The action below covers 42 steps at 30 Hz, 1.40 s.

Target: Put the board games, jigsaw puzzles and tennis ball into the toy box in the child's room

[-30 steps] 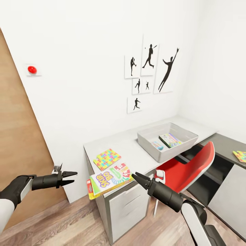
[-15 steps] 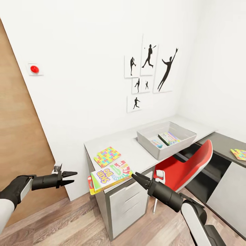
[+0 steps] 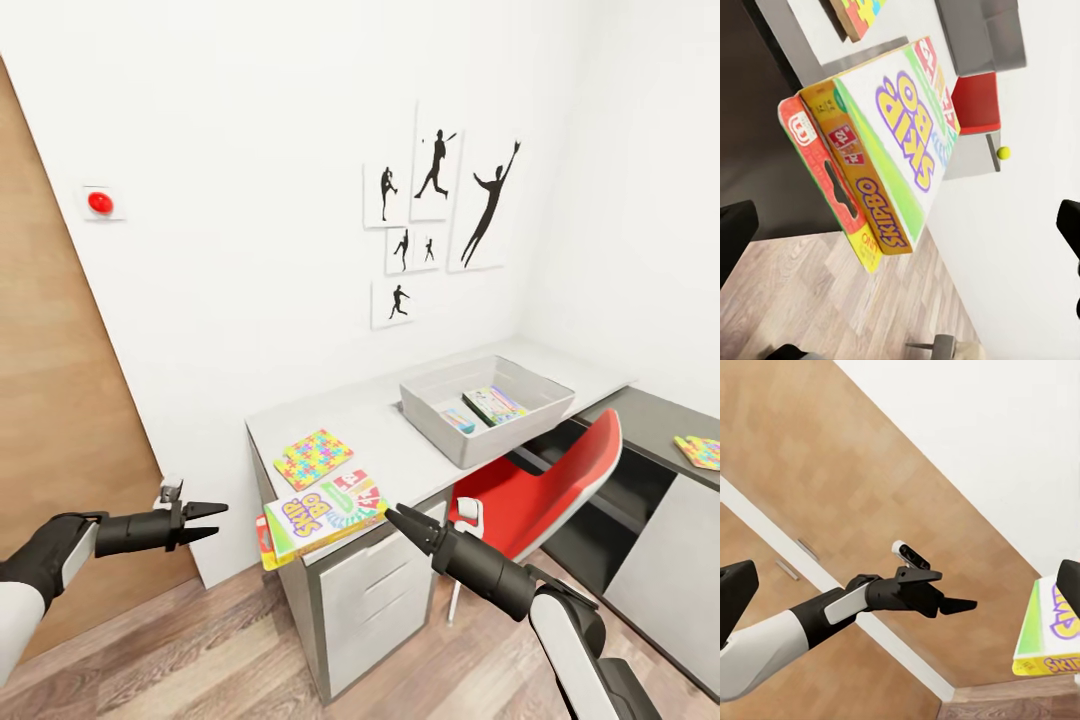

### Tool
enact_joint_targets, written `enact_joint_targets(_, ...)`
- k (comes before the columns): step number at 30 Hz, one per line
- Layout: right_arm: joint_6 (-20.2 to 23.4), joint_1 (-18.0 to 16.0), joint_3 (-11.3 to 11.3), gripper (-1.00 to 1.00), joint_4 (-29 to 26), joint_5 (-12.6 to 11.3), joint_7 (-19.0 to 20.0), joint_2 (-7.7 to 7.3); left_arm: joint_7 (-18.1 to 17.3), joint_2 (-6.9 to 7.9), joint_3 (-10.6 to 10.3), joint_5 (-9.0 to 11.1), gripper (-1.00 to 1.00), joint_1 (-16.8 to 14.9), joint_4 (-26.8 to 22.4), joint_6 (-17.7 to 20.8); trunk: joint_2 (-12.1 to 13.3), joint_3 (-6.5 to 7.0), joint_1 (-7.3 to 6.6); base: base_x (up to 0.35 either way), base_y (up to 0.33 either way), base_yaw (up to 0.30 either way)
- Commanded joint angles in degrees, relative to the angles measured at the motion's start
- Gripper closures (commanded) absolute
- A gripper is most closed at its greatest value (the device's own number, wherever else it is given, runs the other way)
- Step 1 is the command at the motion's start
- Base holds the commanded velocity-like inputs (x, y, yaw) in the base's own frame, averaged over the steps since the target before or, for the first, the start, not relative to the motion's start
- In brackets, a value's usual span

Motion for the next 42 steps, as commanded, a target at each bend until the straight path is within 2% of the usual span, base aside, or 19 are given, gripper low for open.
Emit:
enact_joint_targets(1,0.41,-0.04,0.03,-1.00,-0.01,-0.50,-0.11,-0.03,-0.09,-0.02,0.04,0.06,-1.00,-0.03,0.00,0.55,-0.04,-0.06,0.00,-0.017,-0.095,0.000)
enact_joint_targets(42,-0.01,-0.04,0.03,-1.00,-0.01,-0.62,-0.20,-0.12,-0.54,0.32,0.18,0.16,-1.00,-0.03,0.08,0.93,-0.44,-0.24,0.22,-0.003,-0.018,0.000)
